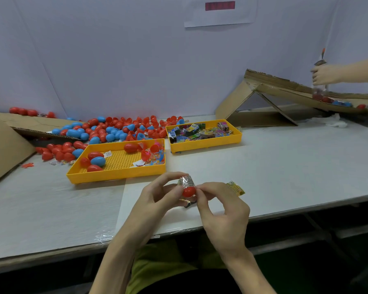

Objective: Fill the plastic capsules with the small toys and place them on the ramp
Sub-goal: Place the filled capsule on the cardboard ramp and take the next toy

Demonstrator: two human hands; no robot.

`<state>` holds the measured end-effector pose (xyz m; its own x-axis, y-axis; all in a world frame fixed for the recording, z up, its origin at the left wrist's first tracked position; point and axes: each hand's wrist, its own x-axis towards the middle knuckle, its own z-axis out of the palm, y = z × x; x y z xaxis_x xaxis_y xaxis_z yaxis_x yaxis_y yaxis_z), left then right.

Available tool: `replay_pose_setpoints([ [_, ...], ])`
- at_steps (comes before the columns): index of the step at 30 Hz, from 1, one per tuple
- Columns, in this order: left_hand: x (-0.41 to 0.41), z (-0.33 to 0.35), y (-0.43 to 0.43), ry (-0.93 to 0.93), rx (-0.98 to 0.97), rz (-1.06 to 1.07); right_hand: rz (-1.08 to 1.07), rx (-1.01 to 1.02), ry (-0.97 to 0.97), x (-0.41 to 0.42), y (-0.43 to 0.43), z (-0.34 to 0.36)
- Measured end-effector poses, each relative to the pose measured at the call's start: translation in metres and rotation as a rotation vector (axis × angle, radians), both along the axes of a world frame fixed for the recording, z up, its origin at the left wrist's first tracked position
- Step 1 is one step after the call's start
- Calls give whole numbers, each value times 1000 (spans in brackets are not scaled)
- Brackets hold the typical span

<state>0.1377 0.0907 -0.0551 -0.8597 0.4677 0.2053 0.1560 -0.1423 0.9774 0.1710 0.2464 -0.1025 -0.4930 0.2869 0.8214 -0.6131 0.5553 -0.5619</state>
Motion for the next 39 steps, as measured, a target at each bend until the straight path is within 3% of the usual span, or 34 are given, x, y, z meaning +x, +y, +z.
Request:
replay_pose_setpoints([
  [12, 1, -1, -2, 112, -133, 34, 37, 67, -15, 2, -4, 4],
  [39, 9, -2, 6, 218, -218, 170, 75, 66, -173, 2, -1, 5],
])
